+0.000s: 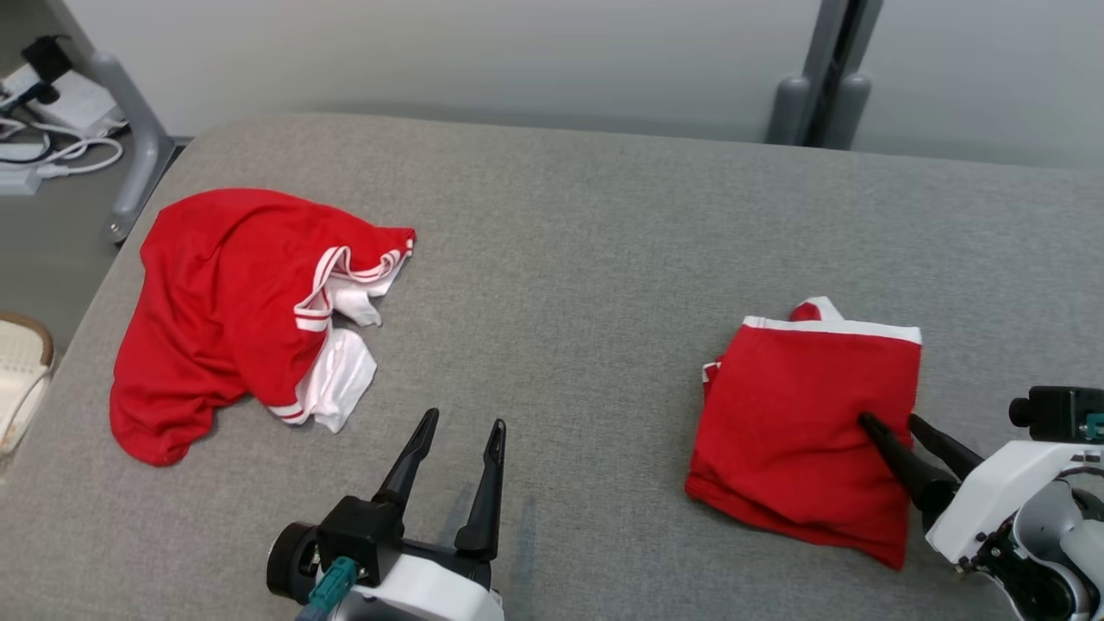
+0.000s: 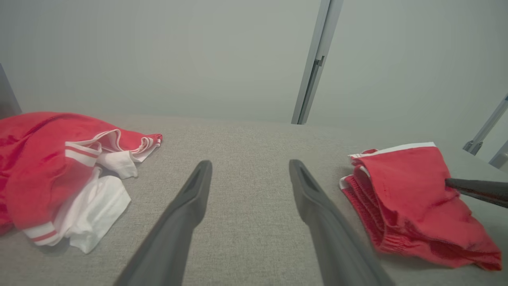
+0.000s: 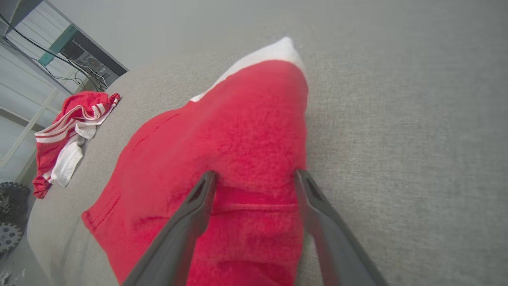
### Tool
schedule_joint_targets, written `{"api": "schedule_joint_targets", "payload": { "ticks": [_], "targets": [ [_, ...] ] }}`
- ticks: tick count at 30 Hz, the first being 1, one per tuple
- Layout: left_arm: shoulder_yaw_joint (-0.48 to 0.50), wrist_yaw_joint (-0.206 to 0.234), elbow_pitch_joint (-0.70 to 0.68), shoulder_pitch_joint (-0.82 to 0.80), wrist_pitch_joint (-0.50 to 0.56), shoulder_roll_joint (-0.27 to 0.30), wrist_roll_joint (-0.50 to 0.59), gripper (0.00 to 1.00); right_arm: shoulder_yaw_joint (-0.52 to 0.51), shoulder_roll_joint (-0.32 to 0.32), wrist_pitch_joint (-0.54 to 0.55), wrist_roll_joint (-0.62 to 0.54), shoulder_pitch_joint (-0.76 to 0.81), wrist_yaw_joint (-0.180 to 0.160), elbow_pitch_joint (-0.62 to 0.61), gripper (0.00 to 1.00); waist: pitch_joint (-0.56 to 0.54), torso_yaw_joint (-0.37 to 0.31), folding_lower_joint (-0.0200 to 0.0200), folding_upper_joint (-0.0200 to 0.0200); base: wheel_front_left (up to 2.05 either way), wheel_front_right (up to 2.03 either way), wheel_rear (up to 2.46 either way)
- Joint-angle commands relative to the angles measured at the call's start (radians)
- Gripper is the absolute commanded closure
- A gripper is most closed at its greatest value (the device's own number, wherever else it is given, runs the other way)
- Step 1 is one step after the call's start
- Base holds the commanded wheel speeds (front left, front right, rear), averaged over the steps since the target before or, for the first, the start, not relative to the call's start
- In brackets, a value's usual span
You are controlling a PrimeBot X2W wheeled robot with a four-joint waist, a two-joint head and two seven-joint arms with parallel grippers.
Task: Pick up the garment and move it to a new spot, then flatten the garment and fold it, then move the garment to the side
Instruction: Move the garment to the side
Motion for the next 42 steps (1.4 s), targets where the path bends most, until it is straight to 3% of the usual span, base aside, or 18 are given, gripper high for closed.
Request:
{"api": "schedule_joint_targets", "payload": {
  "ticks": [1, 7, 16, 17, 19, 34, 42],
  "targets": [
    [-0.002, 0.005, -0.005, -0.018, -0.004, 0.004, 0.008, 0.0, 0.02, -0.024, 0.012, 0.036, -0.021, 0.0, -0.009, 0.0, 0.019, 0.02, 0.0, 0.0, 0.0, 0.0, 0.0],
    [-0.014, 0.008, -0.01, -0.029, -0.004, 0.004, 0.008, 0.0, 0.105, -0.057, 0.027, 0.144, -0.069, 0.0, -0.021, 0.0, 0.044, 0.042, 0.0, 0.0, 0.0, 0.0, 0.0],
    [-0.033, 0.018, -0.016, -0.042, -0.004, 0.004, 0.004, 0.0, 0.195, -0.047, 0.026, 0.214, -0.126, 0.0, 0.072, 0.0, 0.064, 0.068, 0.0, 0.0, 0.0, 0.0, 0.0],
    [-0.034, 0.017, -0.015, -0.041, -0.004, 0.004, 0.004, 0.0, 0.207, -0.045, 0.029, 0.217, -0.131, 0.0, 0.075, 0.28, 0.064, 0.069, 0.0, 0.0, 0.0, 0.0, 0.0],
    [-0.035, 0.018, -0.013, -0.04, -0.004, 0.004, 0.004, 0.0, 0.232, -0.045, 0.033, 0.222, -0.138, 0.0, 0.076, 1.0, 0.063, 0.07, 0.0, 0.0, 0.0, 0.0, 0.0],
    [-0.029, 0.011, 0.002, -0.022, -0.004, 0.005, 0.0, 0.0, 0.395, -0.076, -0.111, 0.169, -0.217, 0.0, 0.072, 1.0, 0.018, 0.041, 0.0, 0.0, 0.0, 0.0, 0.0],
    [-0.027, 0.009, -0.025, -0.036, -0.004, 0.004, 0.004, 0.0, 0.508, -0.159, -0.105, 0.143, -0.292, 0.0, 0.056, 1.0, 0.024, -0.018, 0.0, 0.0, 0.0, 0.0, 0.0]
  ]
}}
